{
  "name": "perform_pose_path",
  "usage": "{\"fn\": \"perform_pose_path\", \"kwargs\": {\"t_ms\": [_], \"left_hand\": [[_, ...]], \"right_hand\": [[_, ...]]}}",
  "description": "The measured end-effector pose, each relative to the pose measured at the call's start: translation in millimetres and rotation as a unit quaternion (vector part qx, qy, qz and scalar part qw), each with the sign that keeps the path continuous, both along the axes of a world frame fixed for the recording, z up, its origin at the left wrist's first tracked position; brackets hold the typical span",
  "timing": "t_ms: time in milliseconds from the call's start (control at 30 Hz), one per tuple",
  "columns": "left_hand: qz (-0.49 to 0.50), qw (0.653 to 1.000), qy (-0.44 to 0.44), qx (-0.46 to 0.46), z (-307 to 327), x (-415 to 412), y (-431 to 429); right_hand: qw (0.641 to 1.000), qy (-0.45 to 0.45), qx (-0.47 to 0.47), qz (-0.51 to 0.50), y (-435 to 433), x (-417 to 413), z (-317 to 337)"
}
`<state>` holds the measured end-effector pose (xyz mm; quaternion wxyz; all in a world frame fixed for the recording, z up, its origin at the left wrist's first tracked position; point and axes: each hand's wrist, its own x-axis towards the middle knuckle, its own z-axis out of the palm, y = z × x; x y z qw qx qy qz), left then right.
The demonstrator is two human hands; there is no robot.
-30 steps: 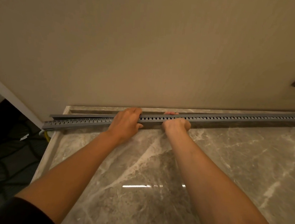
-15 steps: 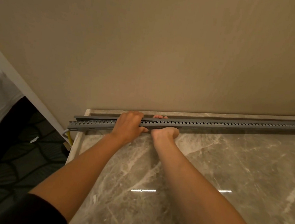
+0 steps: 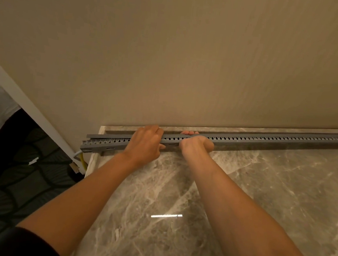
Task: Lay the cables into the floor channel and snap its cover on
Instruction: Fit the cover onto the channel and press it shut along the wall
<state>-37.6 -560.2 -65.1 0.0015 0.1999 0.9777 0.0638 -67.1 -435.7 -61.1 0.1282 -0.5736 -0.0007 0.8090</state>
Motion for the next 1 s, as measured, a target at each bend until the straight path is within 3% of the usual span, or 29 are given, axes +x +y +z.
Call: {"fn": "perform_pose_path", "kwargs": {"t_ms": [200, 367, 433, 467, 500, 533, 667, 1000], "left_hand": [[0.007, 1.000, -0.005, -0.006, 0.5, -0.9, 1.7], [0.044, 0.998, -0.038, -0.030, 3.7, -2.4, 0.6], [0.071, 0.994, -0.057, -0.059, 7.3, -2.8, -6.7], [0.088, 0.991, -0.065, -0.076, 8.7, -2.8, -12.4], [0.104, 0.988, -0.071, -0.094, 9.1, -2.4, -18.9], [0.119, 0.984, -0.074, -0.110, 8.8, -0.3, -25.8], [0.160, 0.979, -0.064, -0.107, 3.7, 6.9, -46.4], [0.072, 0.992, -0.049, -0.090, 3.1, 10.3, -58.9]], "right_hand": [[1.000, 0.017, 0.001, 0.023, -0.2, 1.4, 5.1], [0.991, 0.005, 0.092, 0.102, 8.0, -0.2, -10.8], [0.999, 0.041, 0.020, 0.017, 12.4, 5.5, -14.0], [0.998, 0.050, 0.009, 0.027, 11.5, 6.5, -15.5], [0.989, 0.030, 0.090, 0.114, 11.2, 6.5, -12.8], [0.989, 0.018, 0.082, 0.124, 10.2, 2.9, -13.1], [0.996, 0.074, -0.005, 0.044, 10.5, 1.6, -16.1], [0.983, 0.170, 0.011, 0.062, -31.6, 19.6, -20.9]]}}
